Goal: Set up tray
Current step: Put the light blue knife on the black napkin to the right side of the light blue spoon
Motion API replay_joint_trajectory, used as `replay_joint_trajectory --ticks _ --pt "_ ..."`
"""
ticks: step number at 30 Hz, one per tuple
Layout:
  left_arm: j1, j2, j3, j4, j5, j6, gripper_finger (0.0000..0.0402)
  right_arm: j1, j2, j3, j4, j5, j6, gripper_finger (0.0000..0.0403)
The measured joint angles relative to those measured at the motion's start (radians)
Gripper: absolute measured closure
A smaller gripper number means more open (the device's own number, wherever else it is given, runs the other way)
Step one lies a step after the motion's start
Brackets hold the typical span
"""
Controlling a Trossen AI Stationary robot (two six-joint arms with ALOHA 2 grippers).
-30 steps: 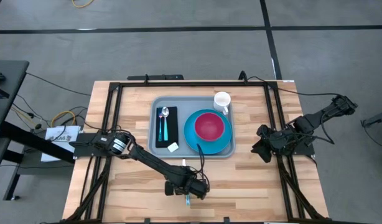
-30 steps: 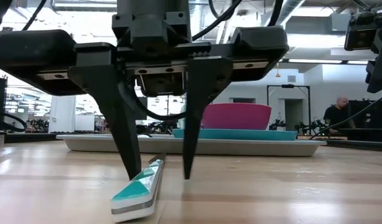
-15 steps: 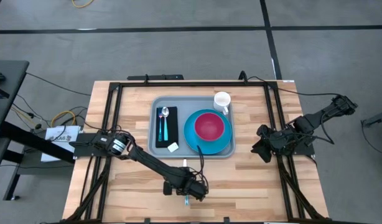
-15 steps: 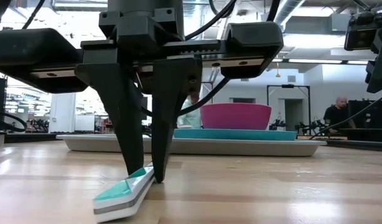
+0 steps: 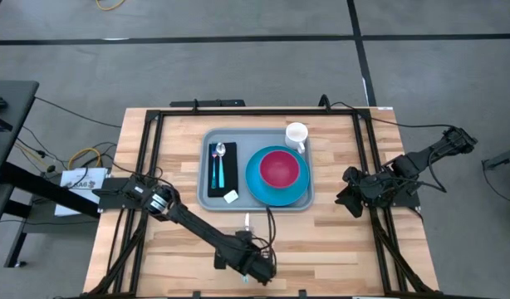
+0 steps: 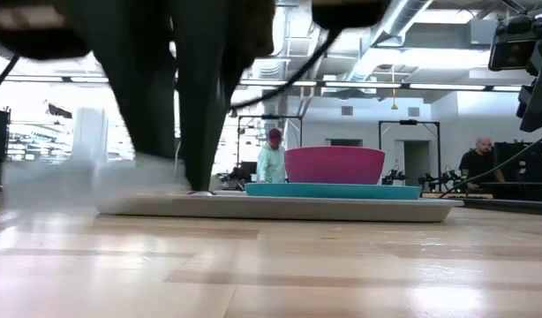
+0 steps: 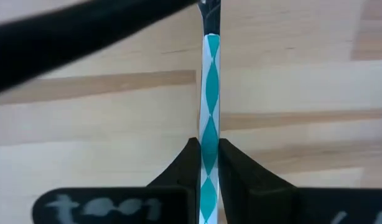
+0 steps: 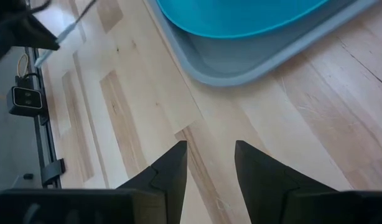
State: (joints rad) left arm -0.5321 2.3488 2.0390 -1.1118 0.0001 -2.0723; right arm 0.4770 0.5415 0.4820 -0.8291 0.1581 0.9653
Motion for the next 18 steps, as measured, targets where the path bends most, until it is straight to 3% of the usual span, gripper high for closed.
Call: replay_joint_trajectory --ticks 11,18 --pt "-0.020 -0.003 0.169 -0.198 -0.144 -0.080 0.0387 0.000 0.000 0.000 0.000 0.000 -0.005 0.0276" --pt "0.082 -0.004 0.189 -0.345 -0.165 0.048 0.0387 0.000 0.000 0.000 0.000 -0.001 -0.005 0.0276"
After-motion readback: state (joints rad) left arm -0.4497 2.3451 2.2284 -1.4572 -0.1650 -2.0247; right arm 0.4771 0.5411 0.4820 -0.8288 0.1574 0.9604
